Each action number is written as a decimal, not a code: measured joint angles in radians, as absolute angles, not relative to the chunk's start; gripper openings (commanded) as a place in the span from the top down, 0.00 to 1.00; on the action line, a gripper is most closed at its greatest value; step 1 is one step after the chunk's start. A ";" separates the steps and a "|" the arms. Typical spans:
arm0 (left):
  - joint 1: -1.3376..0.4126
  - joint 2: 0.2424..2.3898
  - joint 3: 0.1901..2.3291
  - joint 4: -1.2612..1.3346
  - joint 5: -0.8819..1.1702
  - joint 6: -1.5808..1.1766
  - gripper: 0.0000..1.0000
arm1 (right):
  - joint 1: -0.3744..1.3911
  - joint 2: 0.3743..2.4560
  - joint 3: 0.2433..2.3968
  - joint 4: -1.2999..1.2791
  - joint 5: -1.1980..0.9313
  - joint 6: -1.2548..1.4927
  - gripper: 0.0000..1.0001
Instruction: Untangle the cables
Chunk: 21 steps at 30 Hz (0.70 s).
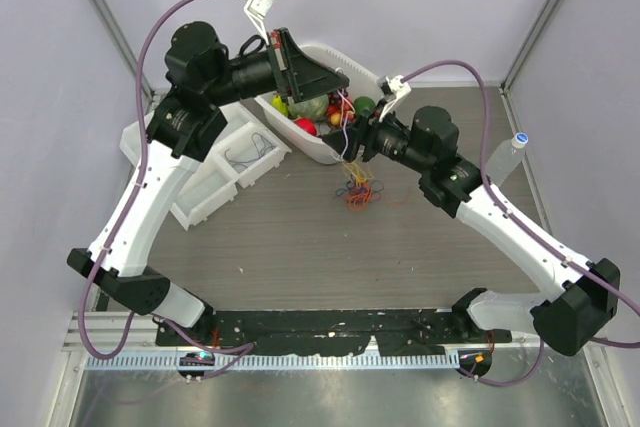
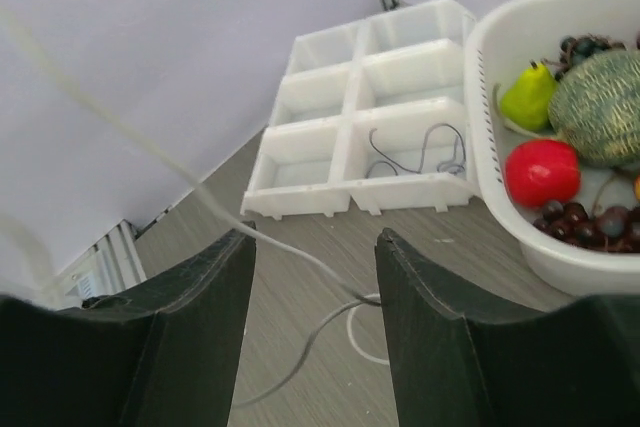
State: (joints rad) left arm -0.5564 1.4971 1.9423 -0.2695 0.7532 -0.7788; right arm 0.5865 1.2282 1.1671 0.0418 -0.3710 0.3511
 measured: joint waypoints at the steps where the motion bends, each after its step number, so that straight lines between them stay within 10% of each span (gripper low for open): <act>1: -0.556 1.497 1.947 -0.268 0.759 -0.782 1.00 | 0.595 1.231 1.148 0.060 -0.342 0.353 0.51; 9: -0.556 1.531 2.134 -0.296 0.768 -0.765 1.00 | 0.598 1.270 0.894 0.124 -0.187 0.364 0.61; 21: -0.556 1.395 2.214 -0.414 0.475 -0.542 1.00 | 0.596 1.103 0.569 0.005 -0.060 0.387 0.49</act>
